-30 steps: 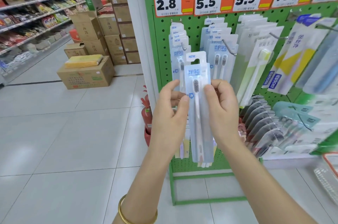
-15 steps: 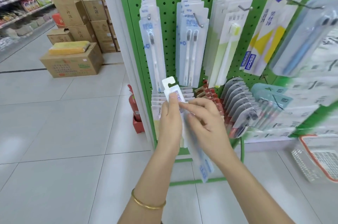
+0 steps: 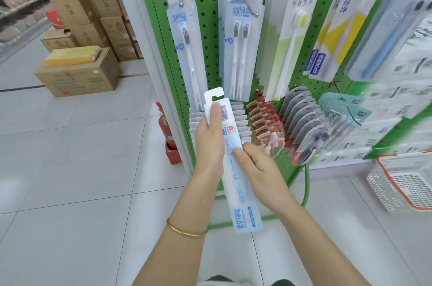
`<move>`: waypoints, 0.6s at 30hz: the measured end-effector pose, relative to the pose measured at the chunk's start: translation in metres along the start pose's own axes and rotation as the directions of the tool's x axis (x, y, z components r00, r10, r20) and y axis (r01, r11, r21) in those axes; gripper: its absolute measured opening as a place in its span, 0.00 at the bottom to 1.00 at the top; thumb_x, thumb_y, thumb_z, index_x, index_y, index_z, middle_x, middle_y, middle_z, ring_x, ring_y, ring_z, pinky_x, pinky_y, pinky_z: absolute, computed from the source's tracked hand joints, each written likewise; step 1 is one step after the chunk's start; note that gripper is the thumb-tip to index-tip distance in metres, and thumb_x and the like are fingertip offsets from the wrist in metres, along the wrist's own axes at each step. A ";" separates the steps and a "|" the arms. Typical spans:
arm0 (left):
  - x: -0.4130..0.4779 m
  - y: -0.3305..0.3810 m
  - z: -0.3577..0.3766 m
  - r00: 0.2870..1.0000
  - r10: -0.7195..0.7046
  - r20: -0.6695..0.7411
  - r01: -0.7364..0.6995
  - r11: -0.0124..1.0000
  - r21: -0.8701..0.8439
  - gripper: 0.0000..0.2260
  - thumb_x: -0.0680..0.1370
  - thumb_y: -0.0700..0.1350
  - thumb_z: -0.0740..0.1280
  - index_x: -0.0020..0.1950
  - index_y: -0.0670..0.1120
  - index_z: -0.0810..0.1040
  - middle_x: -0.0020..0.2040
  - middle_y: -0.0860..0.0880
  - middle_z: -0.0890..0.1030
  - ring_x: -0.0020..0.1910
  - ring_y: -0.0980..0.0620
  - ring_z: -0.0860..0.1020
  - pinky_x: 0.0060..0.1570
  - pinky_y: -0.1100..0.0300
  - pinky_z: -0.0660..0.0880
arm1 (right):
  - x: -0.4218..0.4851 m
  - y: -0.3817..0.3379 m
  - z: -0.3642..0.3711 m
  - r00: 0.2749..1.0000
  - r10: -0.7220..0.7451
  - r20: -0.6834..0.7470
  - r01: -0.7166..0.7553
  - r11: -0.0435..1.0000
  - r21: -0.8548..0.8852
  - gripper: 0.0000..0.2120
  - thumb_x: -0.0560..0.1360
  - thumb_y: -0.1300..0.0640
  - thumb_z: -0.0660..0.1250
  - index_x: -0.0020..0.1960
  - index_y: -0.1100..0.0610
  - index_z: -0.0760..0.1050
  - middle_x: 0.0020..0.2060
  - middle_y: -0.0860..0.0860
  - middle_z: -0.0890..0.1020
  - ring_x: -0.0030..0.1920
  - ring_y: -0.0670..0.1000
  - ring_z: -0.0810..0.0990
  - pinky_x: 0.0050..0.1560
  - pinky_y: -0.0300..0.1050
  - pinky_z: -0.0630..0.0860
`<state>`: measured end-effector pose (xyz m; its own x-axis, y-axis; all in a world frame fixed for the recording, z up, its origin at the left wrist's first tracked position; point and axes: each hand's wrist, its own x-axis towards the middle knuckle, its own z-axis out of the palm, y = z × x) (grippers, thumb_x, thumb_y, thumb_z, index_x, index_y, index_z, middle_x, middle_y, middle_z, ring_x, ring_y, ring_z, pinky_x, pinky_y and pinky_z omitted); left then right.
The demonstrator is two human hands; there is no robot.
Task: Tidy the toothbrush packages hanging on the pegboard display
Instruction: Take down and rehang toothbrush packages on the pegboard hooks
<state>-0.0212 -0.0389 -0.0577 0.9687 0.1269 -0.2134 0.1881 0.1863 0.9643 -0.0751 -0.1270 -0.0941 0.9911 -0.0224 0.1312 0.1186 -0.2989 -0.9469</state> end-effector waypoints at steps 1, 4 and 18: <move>0.001 -0.001 0.000 1.000 0.016 -0.004 -0.016 1.000 0.006 0.15 0.79 0.59 0.60 0.48 0.49 0.76 0.43 0.48 0.81 0.45 0.47 0.81 0.49 0.51 0.78 | 0.000 0.001 0.001 1.000 0.003 -0.021 -0.003 1.000 0.014 0.16 0.81 0.57 0.59 0.35 0.57 0.64 0.28 0.42 0.67 0.31 0.41 0.65 0.34 0.37 0.63; -0.001 -0.010 -0.002 0.997 0.080 0.009 -0.081 0.989 0.122 0.06 0.81 0.55 0.59 0.49 0.54 0.70 0.46 0.53 0.79 0.47 0.51 0.80 0.49 0.55 0.77 | 0.001 0.003 0.001 0.997 0.019 -0.077 -0.013 0.997 0.077 0.15 0.81 0.57 0.59 0.39 0.64 0.69 0.31 0.44 0.70 0.33 0.42 0.68 0.36 0.37 0.65; -0.073 -0.072 -0.009 0.867 0.033 0.497 -0.362 0.727 0.584 0.31 0.79 0.54 0.62 0.76 0.60 0.45 0.65 0.60 0.72 0.59 0.55 0.76 0.59 0.55 0.73 | 0.023 0.023 -0.036 0.912 0.323 -0.254 -0.200 0.888 0.414 0.13 0.81 0.53 0.59 0.40 0.55 0.73 0.38 0.53 0.77 0.38 0.49 0.75 0.40 0.42 0.72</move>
<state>-0.1075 -0.0527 -0.1131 0.9266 -0.3684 -0.0757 -0.1196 -0.4795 0.8694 -0.0512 -0.1686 -0.1028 0.9266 -0.3591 -0.1121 -0.0678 0.1336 -0.9887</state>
